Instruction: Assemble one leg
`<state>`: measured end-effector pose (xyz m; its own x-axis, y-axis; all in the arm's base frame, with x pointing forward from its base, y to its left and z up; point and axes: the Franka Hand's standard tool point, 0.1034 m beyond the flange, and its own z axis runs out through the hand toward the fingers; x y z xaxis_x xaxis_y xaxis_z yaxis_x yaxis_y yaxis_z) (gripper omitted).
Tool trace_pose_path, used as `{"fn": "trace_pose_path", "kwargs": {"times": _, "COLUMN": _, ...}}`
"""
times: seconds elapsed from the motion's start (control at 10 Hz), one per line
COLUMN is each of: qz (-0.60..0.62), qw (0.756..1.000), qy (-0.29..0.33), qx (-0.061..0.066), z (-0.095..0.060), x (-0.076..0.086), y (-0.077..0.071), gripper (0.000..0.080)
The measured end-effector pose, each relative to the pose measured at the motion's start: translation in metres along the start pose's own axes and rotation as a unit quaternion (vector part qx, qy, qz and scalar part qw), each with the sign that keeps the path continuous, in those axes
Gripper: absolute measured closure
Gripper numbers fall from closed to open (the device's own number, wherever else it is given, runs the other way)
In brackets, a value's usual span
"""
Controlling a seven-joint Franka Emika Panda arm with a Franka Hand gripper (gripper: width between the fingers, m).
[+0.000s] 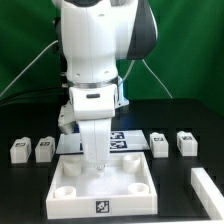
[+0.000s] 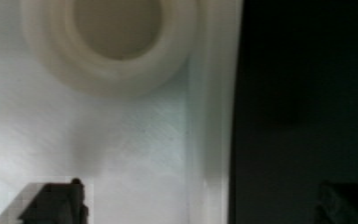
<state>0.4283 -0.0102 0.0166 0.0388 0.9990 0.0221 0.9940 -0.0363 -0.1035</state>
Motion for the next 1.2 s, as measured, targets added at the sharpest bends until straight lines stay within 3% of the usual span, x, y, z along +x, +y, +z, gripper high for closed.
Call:
{"fn": "trace_pose_path", "kwargs": {"times": 0.2, "qz": 0.008, "qw": 1.0, "qy": -0.003, "qx": 0.0, "z": 0.0001, "x": 0.0067, "y": 0.0004, "gripper": 0.0149}}
{"fn": "trace_pose_path", "kwargs": {"times": 0.5, "qz": 0.01, "qw": 1.0, "qy": -0.002, "qx": 0.0, "z": 0.0003, "x": 0.0049, "y": 0.0001, "gripper": 0.0557}}
{"fn": "trace_pose_path", "kwargs": {"times": 0.6, "qz": 0.011, "qw": 1.0, "qy": -0.002, "qx": 0.0, "z": 0.0004, "x": 0.0046, "y": 0.0001, "gripper": 0.0557}}
{"fn": "trace_pose_path", "kwargs": {"times": 0.7, "qz": 0.011, "qw": 1.0, "qy": -0.002, "qx": 0.0, "z": 0.0004, "x": 0.0045, "y": 0.0, "gripper": 0.0741}}
{"fn": "trace_pose_path", "kwargs": {"times": 1.2, "qz": 0.011, "qw": 1.0, "qy": -0.002, "qx": 0.0, "z": 0.0001, "x": 0.0041, "y": 0.0004, "gripper": 0.0741}}
